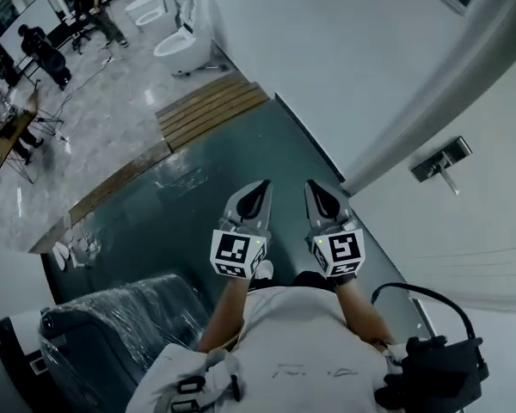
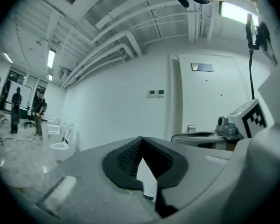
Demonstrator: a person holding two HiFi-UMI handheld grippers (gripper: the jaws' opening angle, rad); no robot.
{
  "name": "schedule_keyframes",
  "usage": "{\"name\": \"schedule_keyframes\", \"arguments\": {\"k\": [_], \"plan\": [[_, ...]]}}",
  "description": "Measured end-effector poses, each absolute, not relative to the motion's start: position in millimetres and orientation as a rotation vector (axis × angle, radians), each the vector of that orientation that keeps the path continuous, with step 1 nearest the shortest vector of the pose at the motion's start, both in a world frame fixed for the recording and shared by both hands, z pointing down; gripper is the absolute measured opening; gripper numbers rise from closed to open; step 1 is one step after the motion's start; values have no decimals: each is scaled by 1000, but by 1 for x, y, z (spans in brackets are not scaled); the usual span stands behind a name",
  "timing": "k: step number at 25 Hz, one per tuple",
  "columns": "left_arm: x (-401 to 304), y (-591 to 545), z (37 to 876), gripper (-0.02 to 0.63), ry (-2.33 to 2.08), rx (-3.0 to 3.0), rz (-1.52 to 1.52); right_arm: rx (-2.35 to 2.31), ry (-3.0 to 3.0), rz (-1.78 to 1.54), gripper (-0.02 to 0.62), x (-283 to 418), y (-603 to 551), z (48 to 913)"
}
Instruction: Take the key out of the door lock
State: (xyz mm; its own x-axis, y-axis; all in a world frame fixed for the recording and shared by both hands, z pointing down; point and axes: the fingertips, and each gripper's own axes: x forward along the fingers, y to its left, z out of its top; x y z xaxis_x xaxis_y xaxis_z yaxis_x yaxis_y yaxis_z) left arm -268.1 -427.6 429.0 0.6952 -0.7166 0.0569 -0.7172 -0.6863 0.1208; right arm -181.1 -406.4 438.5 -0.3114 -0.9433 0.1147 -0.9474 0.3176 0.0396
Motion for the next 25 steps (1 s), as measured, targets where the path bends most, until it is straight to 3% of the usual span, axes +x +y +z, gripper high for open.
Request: {"name": "schedule_keyframes", "arguments": {"k": [15, 25], "plan": [[23, -442, 449, 2, -248, 2988, 79, 2547, -1768, 268, 6, 89, -370, 473], [165, -451, 432, 3, -110, 3143, 21, 2821, -1590, 167, 6, 225, -352, 450]]}}
